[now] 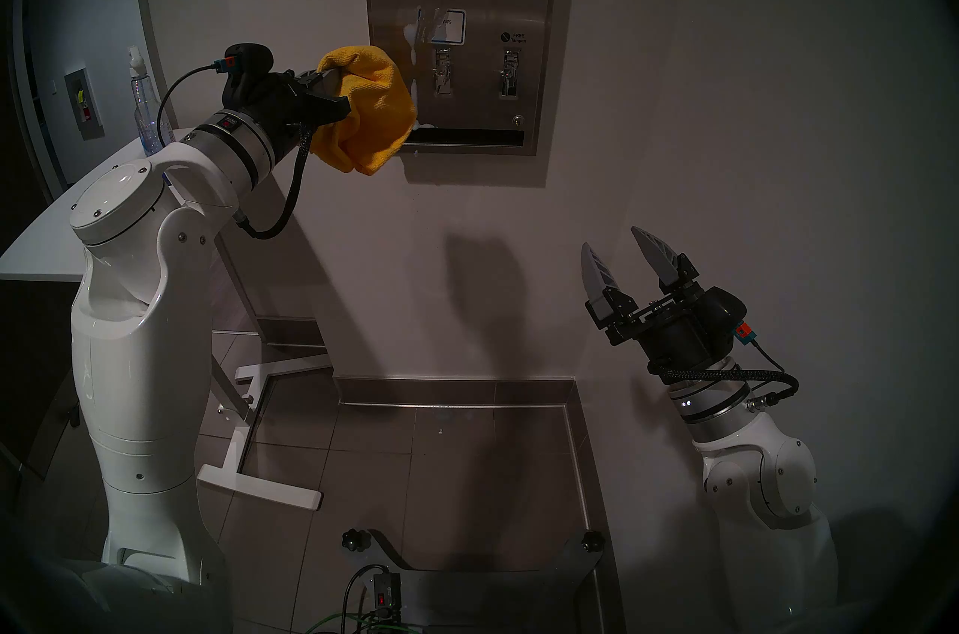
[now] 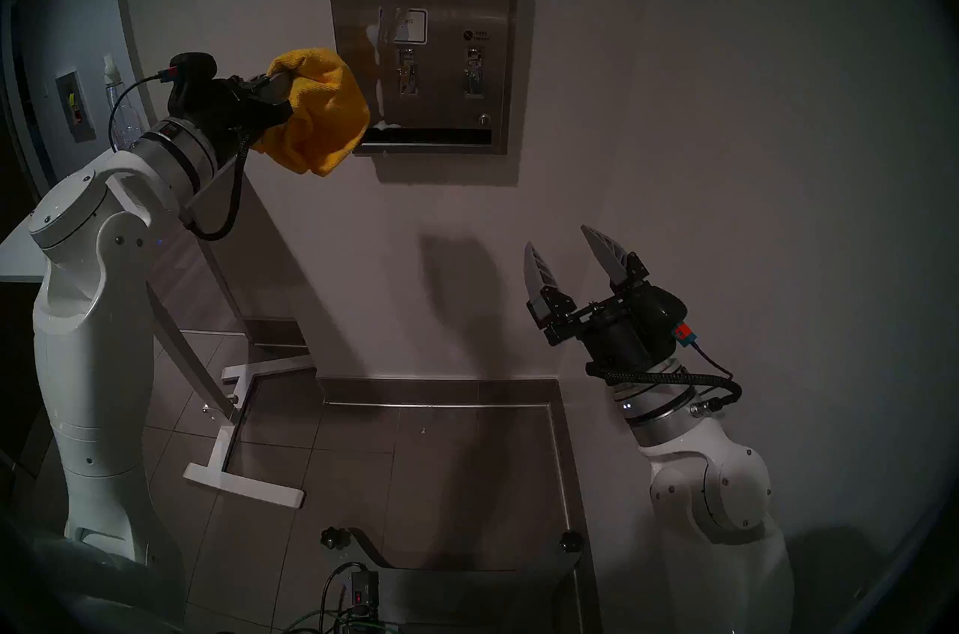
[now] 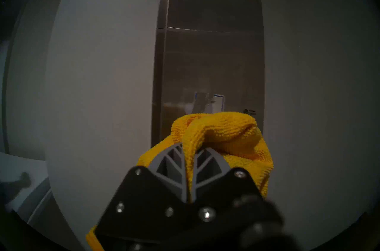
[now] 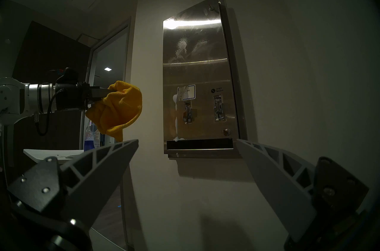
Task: Pick up the cloth and wipe the surface
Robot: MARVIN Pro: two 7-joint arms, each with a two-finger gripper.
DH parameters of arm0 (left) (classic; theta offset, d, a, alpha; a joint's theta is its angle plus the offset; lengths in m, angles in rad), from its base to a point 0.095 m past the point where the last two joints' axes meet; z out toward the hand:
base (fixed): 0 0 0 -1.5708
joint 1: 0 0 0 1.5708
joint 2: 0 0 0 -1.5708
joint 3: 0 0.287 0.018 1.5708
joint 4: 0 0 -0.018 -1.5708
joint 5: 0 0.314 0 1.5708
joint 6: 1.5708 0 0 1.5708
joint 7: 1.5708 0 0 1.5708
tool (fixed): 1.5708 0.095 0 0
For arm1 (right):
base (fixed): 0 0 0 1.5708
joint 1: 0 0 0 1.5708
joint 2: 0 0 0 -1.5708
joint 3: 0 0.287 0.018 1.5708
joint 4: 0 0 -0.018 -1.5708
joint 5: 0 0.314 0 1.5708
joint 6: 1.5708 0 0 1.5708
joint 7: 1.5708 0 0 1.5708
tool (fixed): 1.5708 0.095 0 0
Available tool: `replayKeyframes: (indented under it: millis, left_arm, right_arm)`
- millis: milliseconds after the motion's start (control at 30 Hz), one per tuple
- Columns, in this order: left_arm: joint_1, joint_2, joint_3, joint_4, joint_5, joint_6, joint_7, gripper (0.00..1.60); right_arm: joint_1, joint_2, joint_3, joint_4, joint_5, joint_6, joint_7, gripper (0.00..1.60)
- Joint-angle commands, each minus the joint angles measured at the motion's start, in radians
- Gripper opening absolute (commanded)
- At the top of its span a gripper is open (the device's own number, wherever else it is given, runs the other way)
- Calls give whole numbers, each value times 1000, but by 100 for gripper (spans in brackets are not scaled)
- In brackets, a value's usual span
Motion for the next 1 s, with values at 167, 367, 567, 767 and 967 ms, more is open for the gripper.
replayKeyframes:
  millis: [167,367,567,767,967]
  left_arm:
    - [2,-5,-2,-30,-54,9,-56,0]
    - [57,-19,21,-78,-65,32,-62,0]
    - [102,-26,36,-122,-66,41,-66,0]
    - [121,-22,22,-147,-55,44,-58,0]
    - [146,-24,-9,-186,-69,76,-56,0]
  right_arm:
    - [9,-2,-1,-36,1,-1,-1,160]
    - [9,-2,-1,-35,1,-2,-1,160]
    - [9,-2,-1,-35,1,-2,-1,160]
    - [9,-2,-1,-35,1,-2,-1,160]
    - [9,-2,-1,-35,1,-2,0,160]
